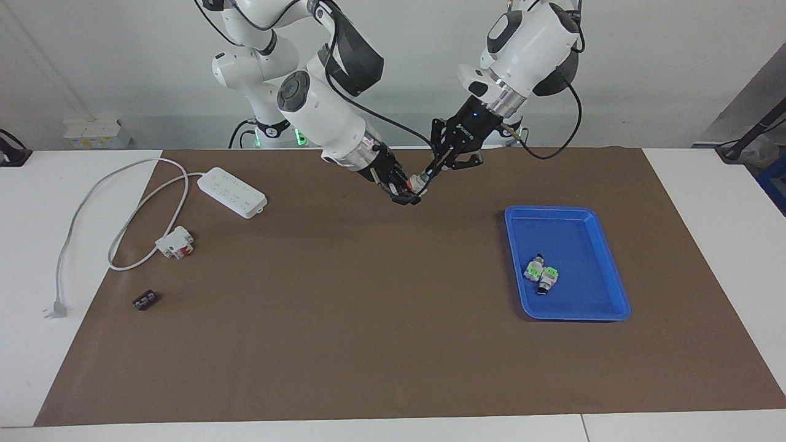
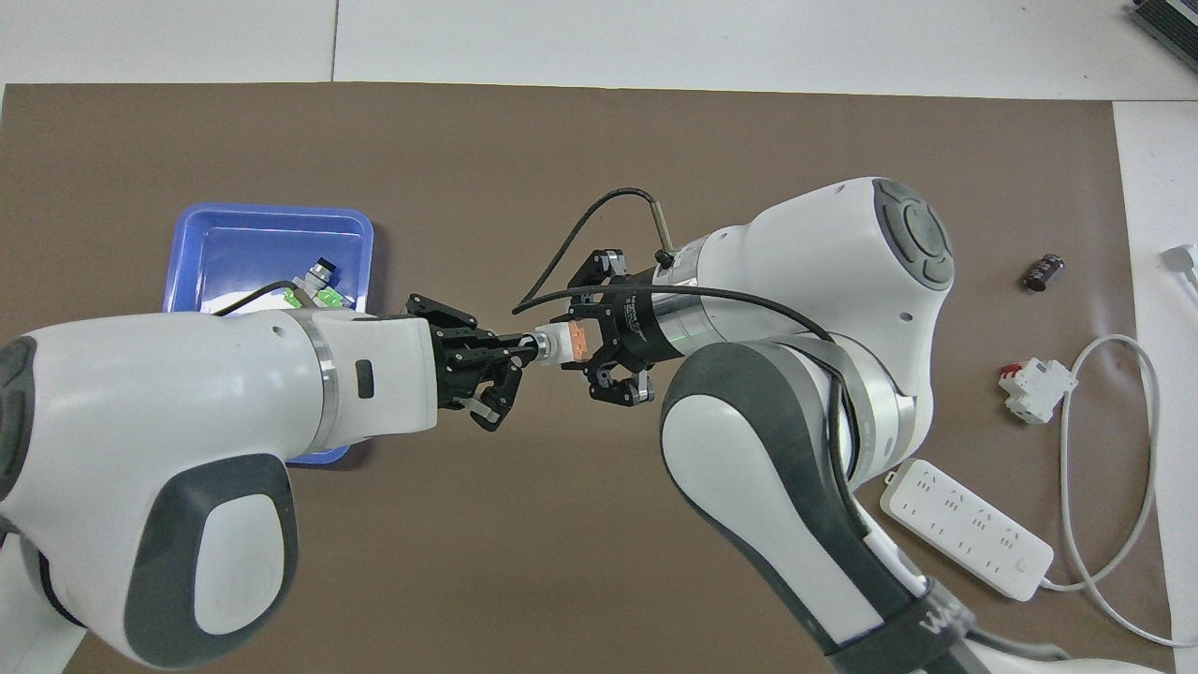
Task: Turn and place switch with both arms
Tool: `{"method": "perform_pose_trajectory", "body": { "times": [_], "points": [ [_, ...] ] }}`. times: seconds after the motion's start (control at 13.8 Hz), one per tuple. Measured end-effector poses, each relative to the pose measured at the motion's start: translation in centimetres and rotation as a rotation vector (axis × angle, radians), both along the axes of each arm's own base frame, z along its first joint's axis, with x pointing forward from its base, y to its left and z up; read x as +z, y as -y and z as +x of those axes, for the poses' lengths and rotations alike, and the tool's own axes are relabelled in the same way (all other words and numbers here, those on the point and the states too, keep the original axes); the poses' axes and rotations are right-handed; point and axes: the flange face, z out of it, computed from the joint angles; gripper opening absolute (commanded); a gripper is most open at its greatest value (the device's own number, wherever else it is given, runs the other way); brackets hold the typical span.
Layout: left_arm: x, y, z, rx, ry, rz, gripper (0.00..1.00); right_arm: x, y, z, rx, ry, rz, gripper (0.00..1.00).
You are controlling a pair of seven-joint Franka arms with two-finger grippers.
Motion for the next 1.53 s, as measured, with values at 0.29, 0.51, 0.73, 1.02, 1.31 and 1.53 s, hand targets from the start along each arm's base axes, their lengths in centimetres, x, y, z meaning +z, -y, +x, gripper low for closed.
{"method": "perform_pose_trajectory", "body": {
  "times": [0.29,0.51,0.73,1.02,1.31,1.53],
  "points": [
    [-0.4,-0.2,-0.1,-0.009,-0.023,0.012,0.0,0.2,0.3,0.2,-0.009,0.008,0.002,0.88],
    [-1.8,-1.8,0.2,-0.012,-0.082,0.046,0.0,2.0,2.0,1.1,-0.037,0.052,-0.002,0.98],
    [-3.1,-5.1,1.3,0.026,-0.136,0.077,0.0,3.9,4.2,1.6,-0.015,0.144,-0.09,0.98],
    [-4.1,-13.5,3.6,0.115,-0.16,0.219,0.0,5.0,7.8,2.3,0.14,0.295,-0.252,0.98],
    [-5.0,-21.7,4.8,0.21,-0.164,0.381,0.0,5.9,13.6,3.9,0.306,0.418,-0.385,0.99],
    [-7.0,-27.2,4.7,0.312,-0.195,0.462,0.0,6.5,17.7,4.0,0.496,0.459,-0.472,0.99]
  ]
}}
